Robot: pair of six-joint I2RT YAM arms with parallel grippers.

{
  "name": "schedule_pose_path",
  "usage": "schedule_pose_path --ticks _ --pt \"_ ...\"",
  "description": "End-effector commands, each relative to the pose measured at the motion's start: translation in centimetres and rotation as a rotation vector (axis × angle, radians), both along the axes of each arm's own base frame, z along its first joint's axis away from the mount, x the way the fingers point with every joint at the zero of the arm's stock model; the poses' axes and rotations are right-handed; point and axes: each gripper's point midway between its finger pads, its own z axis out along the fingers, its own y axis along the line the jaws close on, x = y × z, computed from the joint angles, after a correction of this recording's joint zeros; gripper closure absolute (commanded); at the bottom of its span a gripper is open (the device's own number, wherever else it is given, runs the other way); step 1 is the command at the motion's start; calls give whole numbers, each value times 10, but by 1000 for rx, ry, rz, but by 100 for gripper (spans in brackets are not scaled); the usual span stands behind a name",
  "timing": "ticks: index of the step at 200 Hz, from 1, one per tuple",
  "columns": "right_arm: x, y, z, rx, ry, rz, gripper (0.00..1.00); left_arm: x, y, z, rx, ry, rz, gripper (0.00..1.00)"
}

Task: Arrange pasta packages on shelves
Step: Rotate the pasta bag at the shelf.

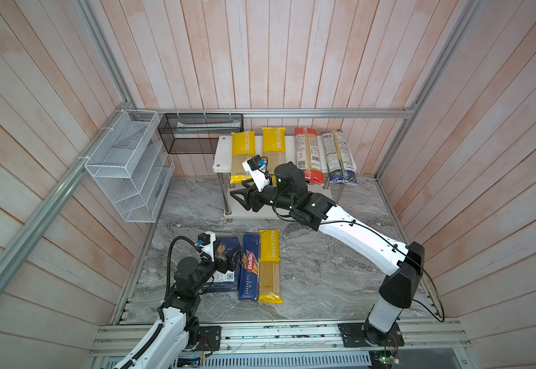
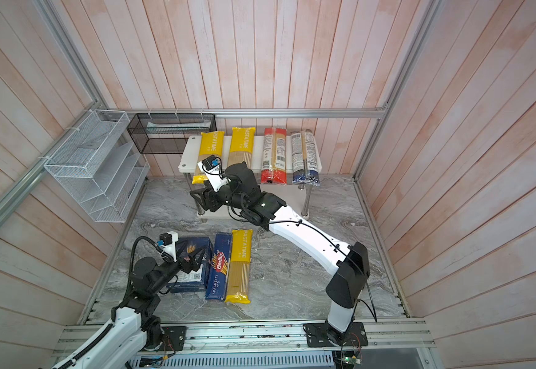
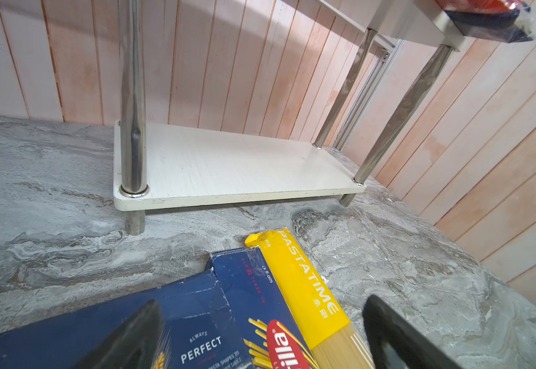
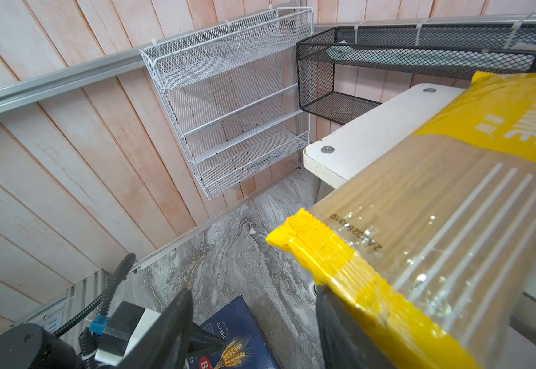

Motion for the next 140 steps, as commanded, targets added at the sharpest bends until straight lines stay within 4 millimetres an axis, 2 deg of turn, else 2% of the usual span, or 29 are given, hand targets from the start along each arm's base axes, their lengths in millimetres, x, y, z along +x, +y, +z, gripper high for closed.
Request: schedule_pose_path --ticks 1,55,91,114,140 --pt "7 4 14 25 -34 4 37 0 1 1 5 -16 6 0" --pt "4 11 20 25 -26 33 36 0 2 1 5 -18 8 0" --pt "-17 10 14 -24 -39 32 36 -1 2 3 3 -23 8 0" --pt "-39 0 11 -58 -45 12 34 -2 2 4 2 -31 10 0" --pt "-63 -28 5 -43 -28 -34 34 -2 4 5 0 -35 17 0"
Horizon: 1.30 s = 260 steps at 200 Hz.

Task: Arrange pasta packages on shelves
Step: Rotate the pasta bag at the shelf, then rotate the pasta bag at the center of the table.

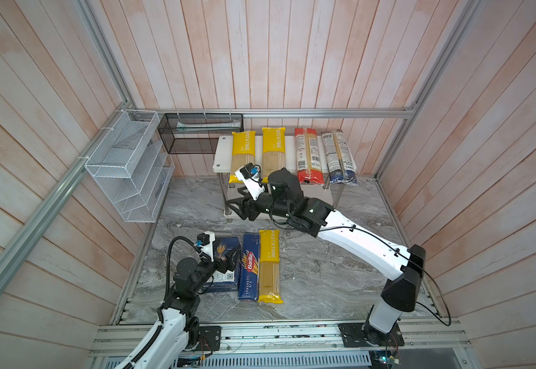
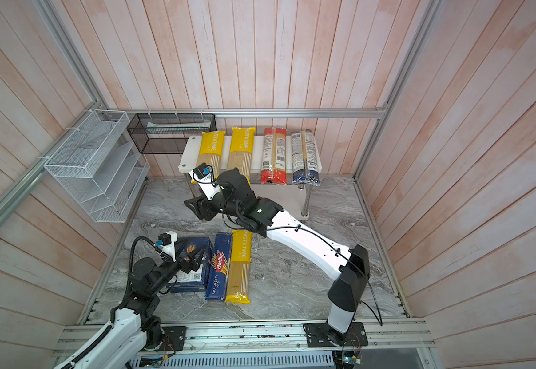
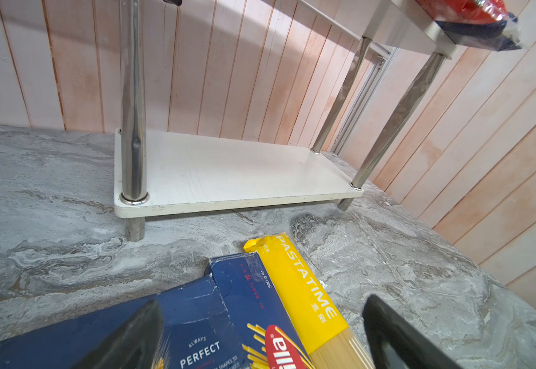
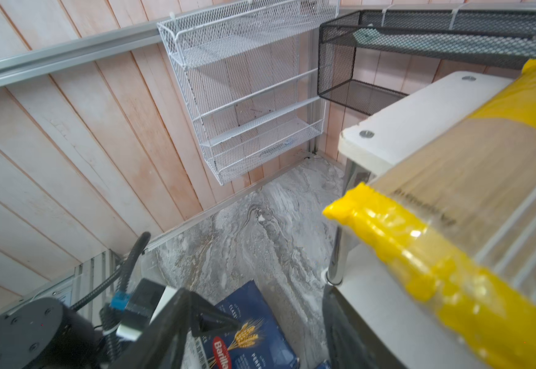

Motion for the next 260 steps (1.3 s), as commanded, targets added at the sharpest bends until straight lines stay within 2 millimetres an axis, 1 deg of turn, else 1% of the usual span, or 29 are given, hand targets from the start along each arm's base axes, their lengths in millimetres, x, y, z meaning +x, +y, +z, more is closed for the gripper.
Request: schedule_pose_path --ticks 1,23,47,58,65,69,77,93,108,121,130,151,163,177,207,243,260 --pt "-20 -33 15 26 -23 -65 34 -1 3 -2 6 -9 18 0" --pt "-30 -67 0 49 6 -137 33 -2 3 -2 7 -11 13 0" --pt "-35 -101 -26 38 46 -220 31 1 4 2 7 1 27 0" --pt "-37 -114 -40 26 68 -255 29 6 11 5 18 30 71 0" --pt "-39 -122 -50 18 84 -278 27 11 19 10 20 51 128 0" --pt "-39 -126 -55 13 94 -293 26 13 25 8 28 77 165 0" --pt "-40 -134 -66 2 113 -318 25 17 34 12 39 104 223 0" --pt "-39 -151 -92 -34 157 -389 22 20 45 15 66 139 283 0" --pt "-38 -162 -119 -82 198 -446 16 20 51 6 91 173 315 0" --pt "-36 -172 -143 -121 242 -512 15 18 56 -2 93 190 342 0" --pt "-37 -173 -158 -145 272 -526 14 16 54 -4 95 175 320 0" --pt "-41 -173 -190 -173 346 -543 11 8 37 10 98 74 206 0" --pt "-44 -170 -204 -177 375 -542 10 5 34 15 84 28 188 0" --pt "-43 -171 -218 -181 400 -562 9 2 35 16 86 8 187 0" --pt "-42 -166 -236 -207 429 -574 8 1 31 16 91 5 161 0" --pt "-40 -155 -252 -256 452 -562 7 4 23 14 105 19 116 0" --pt "-40 -150 -260 -286 467 -547 6 4 24 14 104 19 123 0"
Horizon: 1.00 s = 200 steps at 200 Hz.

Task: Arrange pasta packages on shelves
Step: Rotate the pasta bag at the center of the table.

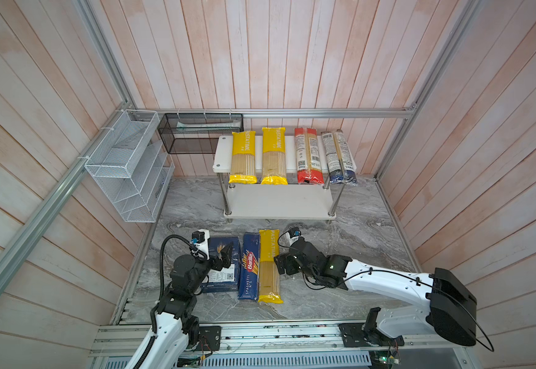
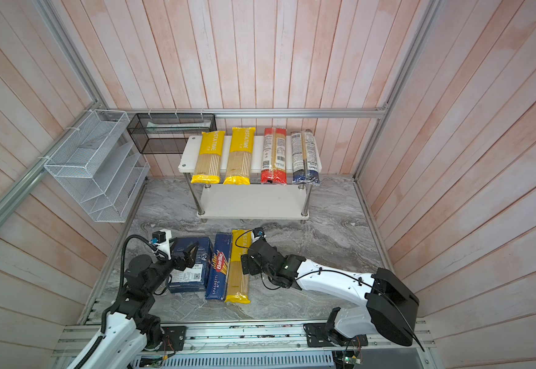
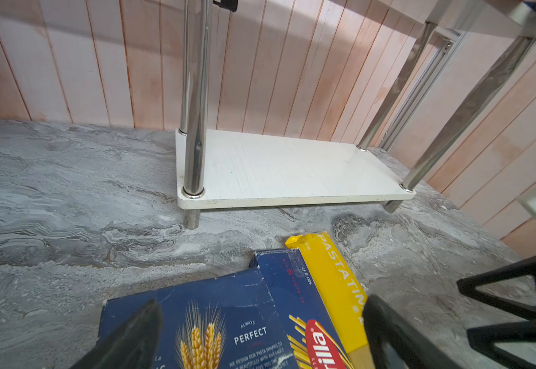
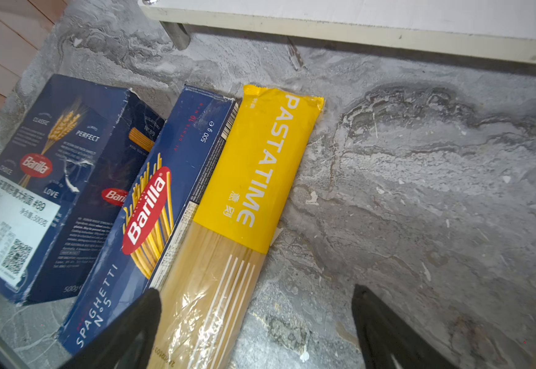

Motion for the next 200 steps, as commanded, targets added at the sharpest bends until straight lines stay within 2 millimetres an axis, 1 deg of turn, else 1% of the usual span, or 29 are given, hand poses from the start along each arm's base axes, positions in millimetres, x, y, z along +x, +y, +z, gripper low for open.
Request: schedule_pose_path --ticks 1,35,85,127,144,163,200 --pt "2 14 0 12 21 12 6 0 -4 12 6 -42 -26 0" --pt "1 20 -20 -21 65 24 6 -2 -4 12 4 -50 -31 0" --pt "2 35 -42 -82 112 65 5 -2 -3 13 3 -54 -25 0" --pt "5 34 -61 -168 138 66 5 -2 -2 12 2 -51 -20 0" --pt "2 39 -69 -177 161 94 5 -2 -2 12 2 -51 -22 0" --pt "1 42 -74 -174 174 101 5 -2 -2 13 3 -53 -22 0" --pt "2 36 -79 -205 176 81 5 -2 -2 12 3 -51 -19 0"
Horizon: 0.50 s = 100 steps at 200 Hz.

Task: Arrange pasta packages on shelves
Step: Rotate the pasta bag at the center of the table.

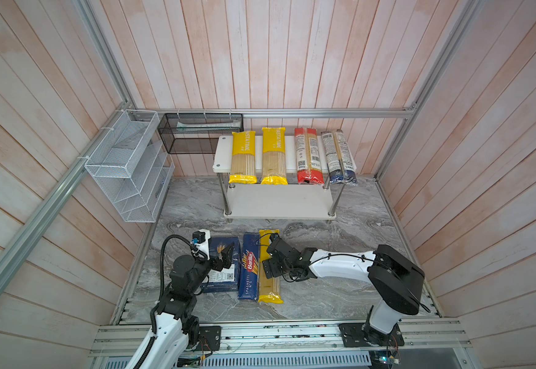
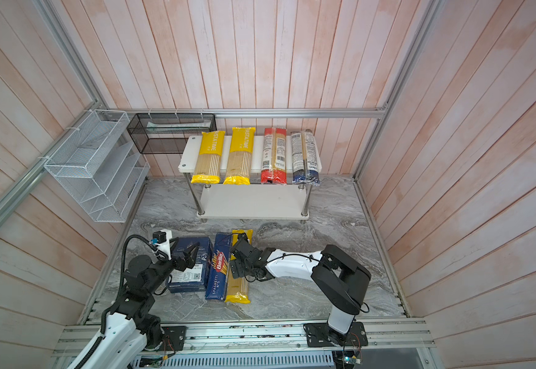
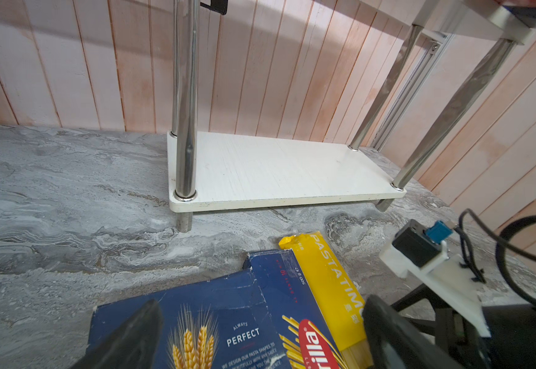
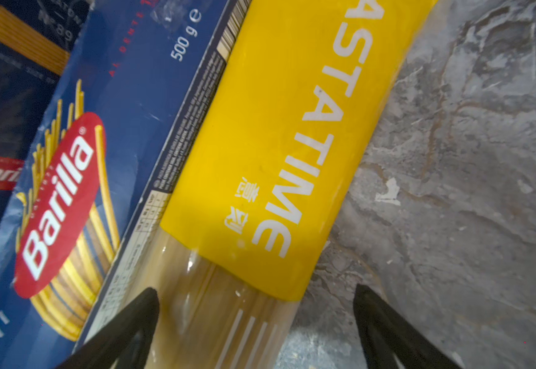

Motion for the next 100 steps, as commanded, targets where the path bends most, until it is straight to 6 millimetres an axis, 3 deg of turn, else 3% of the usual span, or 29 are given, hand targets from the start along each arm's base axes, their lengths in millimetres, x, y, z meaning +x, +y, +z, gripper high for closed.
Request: schedule_pose_path --ticks 1,100 --pt "-2 -2 -2 -33 3 7 5 1 1 6 10 -31 1 0" --pt "-4 -26 -19 -160 17 -17 5 2 2 5 11 -22 7 0"
